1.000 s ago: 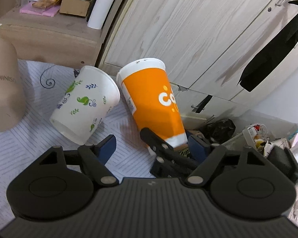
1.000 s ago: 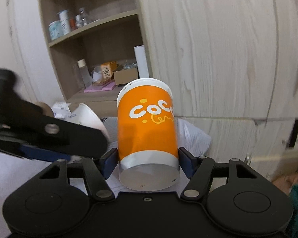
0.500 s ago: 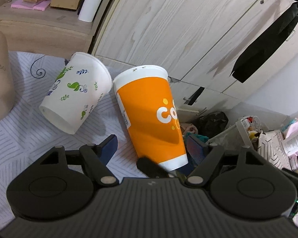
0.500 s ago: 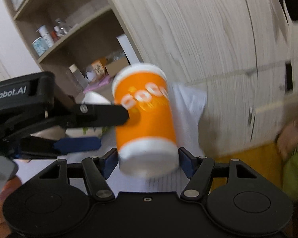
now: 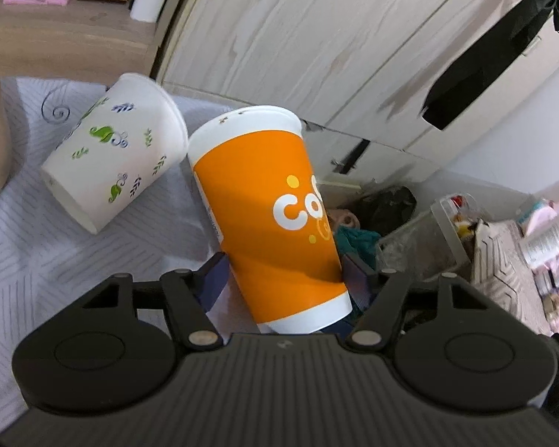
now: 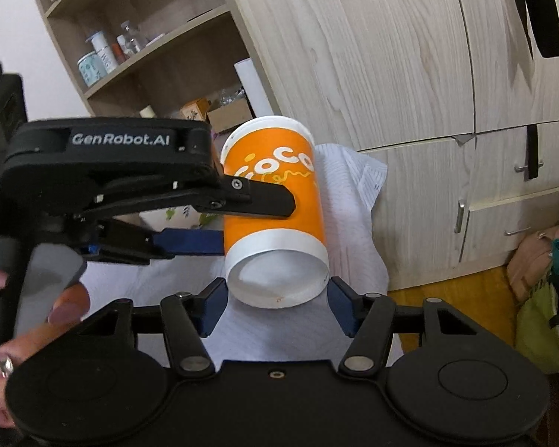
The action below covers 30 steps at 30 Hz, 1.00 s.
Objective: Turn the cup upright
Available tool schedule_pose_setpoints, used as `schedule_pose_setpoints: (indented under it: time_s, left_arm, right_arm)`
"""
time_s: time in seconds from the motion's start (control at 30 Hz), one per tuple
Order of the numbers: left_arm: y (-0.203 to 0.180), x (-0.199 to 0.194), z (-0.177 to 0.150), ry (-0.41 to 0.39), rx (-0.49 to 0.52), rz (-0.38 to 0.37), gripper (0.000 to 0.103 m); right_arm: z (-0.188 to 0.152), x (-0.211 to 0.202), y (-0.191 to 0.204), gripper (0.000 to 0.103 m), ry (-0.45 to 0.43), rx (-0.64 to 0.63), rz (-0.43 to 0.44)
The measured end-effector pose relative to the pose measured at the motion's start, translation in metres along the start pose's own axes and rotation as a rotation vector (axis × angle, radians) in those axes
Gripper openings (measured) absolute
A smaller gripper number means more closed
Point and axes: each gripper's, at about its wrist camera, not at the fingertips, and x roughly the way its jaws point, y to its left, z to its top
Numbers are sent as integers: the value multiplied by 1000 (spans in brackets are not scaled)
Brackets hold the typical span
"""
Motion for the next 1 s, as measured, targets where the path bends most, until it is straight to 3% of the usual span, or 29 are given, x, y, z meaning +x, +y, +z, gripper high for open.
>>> schedule_pose_setpoints:
  time_s: [0.13, 0.27, 0.3, 0.5, 0.63, 0.87, 1.0]
  left_arm:
    - [11, -8, -5, 42, 10, -40, 62]
    - [16, -12, -5, 65, 24, -54, 60]
    - [17, -12, -4, 71, 20, -59, 59]
    - [26, -8, 3, 144, -12, -116, 57]
    - [28, -6, 9, 161, -15, -130, 56]
    - [25, -5, 26, 149, 20, -119, 58]
    - [20, 1, 26, 139, 24, -94, 58]
  right_arm:
    - [-15, -12, 13, 68, 27, -113, 33]
    - [-11, -24, 11, 90, 2, -141, 90]
    - [-6, -26, 8, 91, -5, -130, 101]
    - [30, -14, -14, 92, 46, -15, 181]
    - [40, 7, -19, 92, 102, -7, 157]
    - [48, 25, -33, 91, 109, 24, 147]
    - [51, 27, -42, 77, 115, 60, 180]
